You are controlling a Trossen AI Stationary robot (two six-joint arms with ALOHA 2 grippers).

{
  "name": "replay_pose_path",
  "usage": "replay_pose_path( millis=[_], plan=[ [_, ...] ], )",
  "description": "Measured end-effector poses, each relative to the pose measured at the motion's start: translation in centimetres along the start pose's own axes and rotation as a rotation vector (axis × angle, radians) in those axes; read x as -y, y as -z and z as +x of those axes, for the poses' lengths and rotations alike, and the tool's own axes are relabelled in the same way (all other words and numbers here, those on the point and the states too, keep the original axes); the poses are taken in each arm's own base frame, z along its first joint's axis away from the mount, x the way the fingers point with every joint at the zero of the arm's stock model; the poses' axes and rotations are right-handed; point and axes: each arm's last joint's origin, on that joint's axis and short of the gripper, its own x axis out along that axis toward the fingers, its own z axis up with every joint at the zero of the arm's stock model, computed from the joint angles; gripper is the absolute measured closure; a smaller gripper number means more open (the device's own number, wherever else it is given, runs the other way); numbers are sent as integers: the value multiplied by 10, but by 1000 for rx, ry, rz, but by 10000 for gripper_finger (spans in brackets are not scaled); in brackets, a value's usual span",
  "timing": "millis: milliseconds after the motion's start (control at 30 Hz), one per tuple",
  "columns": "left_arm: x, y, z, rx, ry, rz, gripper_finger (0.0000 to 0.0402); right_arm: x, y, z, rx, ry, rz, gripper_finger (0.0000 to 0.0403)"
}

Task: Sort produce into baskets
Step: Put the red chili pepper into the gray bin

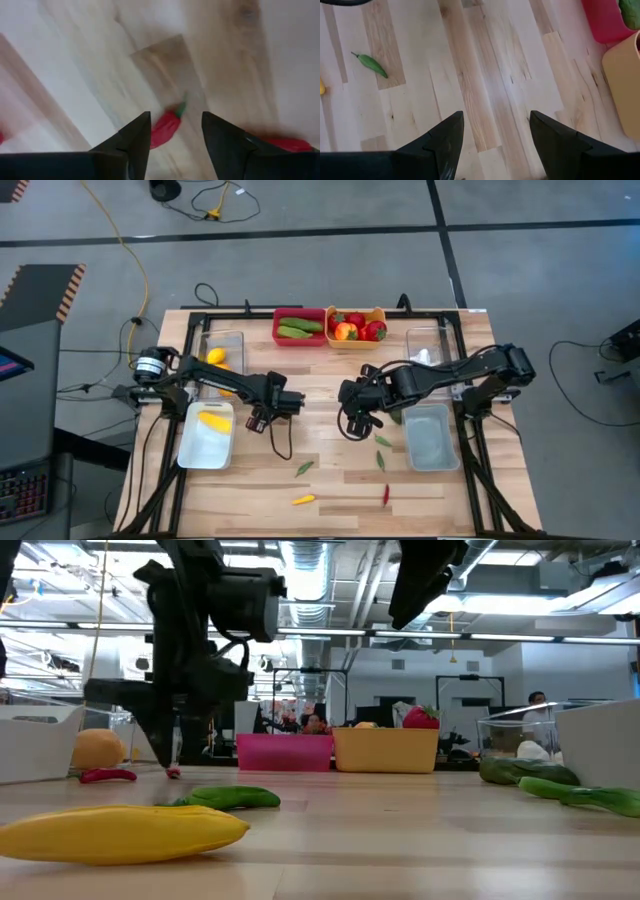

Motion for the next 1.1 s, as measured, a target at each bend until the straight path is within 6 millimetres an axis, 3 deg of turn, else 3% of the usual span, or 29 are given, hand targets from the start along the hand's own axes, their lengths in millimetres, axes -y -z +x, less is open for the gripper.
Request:
replay_pose_path(
  millis=[267,667,1100],
  plan=[
    [-10,9,9,5,86,-30,283,-4,2,-1,-2,-5,-12,147],
    [-10,13,17,-11,53,-4,290,-8,4,-3,-4,-11,-26,147],
    [-21,0,-6,35,36,-5,289,-8,4,-3,-4,-11,-26,147]
  ],
)
